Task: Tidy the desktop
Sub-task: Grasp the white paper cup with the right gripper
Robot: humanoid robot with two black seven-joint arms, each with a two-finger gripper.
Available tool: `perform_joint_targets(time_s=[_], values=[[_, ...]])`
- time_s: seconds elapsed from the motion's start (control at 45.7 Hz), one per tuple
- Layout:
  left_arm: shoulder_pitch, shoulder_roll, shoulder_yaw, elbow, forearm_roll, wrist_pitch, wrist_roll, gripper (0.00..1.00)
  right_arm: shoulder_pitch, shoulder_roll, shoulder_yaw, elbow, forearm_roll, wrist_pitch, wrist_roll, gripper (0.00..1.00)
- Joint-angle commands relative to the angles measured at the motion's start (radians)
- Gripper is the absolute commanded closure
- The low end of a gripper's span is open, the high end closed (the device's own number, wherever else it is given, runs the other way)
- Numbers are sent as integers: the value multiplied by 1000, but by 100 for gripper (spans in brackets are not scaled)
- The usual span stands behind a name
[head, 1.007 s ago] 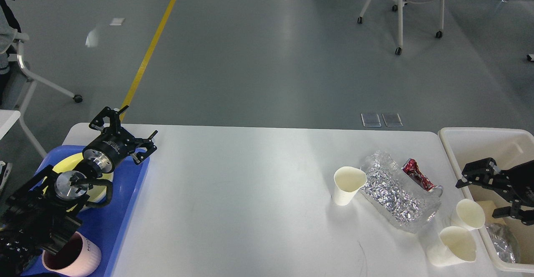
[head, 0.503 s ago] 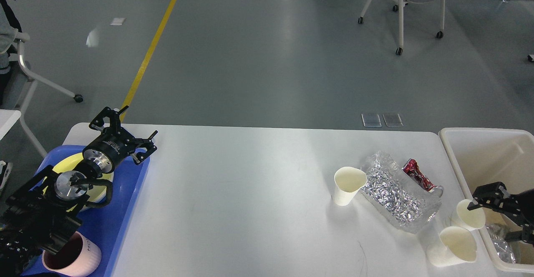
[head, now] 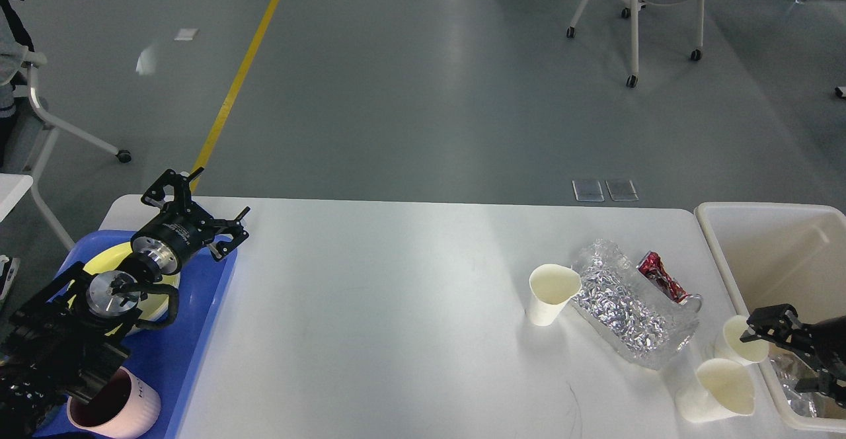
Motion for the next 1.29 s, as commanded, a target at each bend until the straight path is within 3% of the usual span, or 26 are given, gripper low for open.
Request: perform_joint_targets(time_s=[0.0,0.263,0.394,0.481,0.591,0.678,1.269], values=[[0,0,0,0,0,0,0,0,-44,29,15,-56,0,-3,3,0],[0,0,0,0,0,0,0,0,-136,92,78,-177,0,-7,17,3],[0,0,0,0,0,0,0,0,-182,132,94,-251,0,-7,42,14],[0,0,0,0,0,0,0,0,-210,152,91,-283,0,-7,68,37],[0,0,0,0,0,0,0,0,-224,174,90,-314,0,-14,78,79],[0,0,0,0,0,0,0,0,-231,183,88,-319,0,-26,78,98],[0,0,0,0,0,0,0,0,-222,197,87,-306,2,-43,78,100]])
